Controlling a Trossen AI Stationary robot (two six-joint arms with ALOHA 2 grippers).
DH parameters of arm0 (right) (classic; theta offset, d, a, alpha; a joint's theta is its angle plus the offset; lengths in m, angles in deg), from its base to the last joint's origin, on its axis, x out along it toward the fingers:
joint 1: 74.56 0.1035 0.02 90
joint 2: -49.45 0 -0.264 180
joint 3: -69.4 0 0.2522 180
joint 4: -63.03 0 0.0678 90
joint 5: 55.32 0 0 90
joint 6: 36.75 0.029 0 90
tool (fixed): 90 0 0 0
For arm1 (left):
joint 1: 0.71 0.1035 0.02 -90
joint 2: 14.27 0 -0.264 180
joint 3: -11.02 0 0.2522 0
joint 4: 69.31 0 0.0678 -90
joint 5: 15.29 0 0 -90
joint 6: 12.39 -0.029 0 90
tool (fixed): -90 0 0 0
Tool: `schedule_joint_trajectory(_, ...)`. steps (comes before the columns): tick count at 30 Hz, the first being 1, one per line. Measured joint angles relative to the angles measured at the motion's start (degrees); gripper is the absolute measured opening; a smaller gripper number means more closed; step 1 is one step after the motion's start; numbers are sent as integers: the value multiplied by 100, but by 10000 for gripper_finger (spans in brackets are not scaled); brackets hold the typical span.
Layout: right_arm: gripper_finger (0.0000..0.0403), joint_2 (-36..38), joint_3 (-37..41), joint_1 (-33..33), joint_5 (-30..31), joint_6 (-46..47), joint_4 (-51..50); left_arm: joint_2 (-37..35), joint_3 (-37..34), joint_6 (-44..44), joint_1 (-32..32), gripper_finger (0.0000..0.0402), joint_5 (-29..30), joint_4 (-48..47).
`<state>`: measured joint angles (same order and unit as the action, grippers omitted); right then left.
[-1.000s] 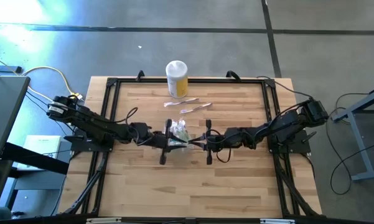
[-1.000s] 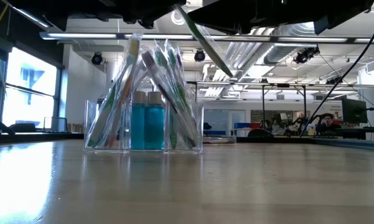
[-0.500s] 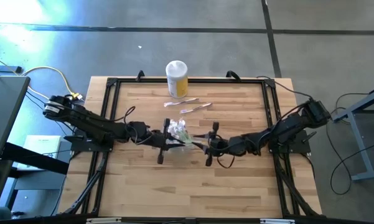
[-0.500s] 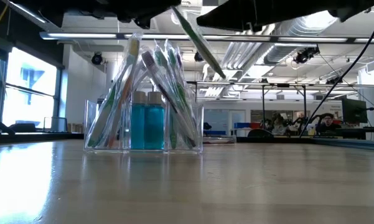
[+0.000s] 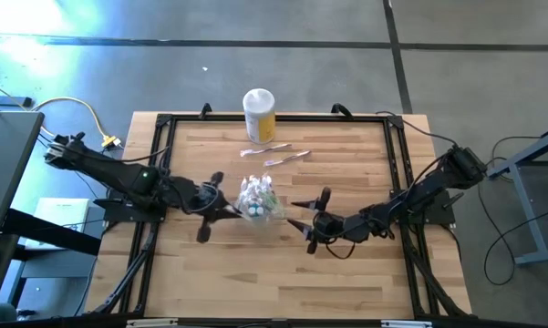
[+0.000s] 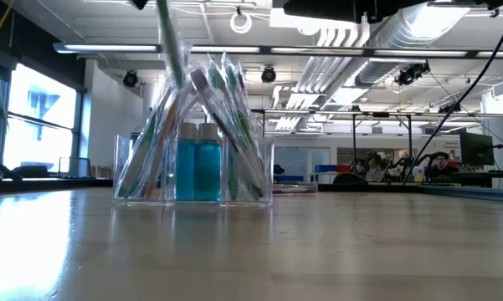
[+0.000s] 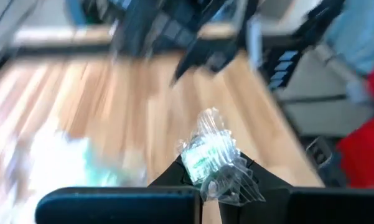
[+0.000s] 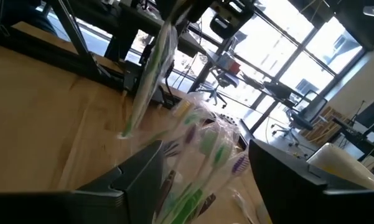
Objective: Pick & Place toothbrushing station
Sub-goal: Put the green toothbrush into the transparent organizer
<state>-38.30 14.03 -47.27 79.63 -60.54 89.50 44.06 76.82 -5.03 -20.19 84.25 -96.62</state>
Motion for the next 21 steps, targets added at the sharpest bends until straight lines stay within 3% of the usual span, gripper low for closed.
schedule_joint_trajectory(4, 229, 0, 0, -3, -17, 139, 30, -1, 269, 600, -152, 9, 496, -904)
schedule_joint_trajectory(12, 229, 0, 0, -7, -46, 286, 30, 109, 265, 706, -109, 8, 1114, -1546)
schedule_joint_trajectory(21, 229, -7, 2, -46, -201, 310, -117, 380, 258, 1004, 168, 9, 1180, -1918)
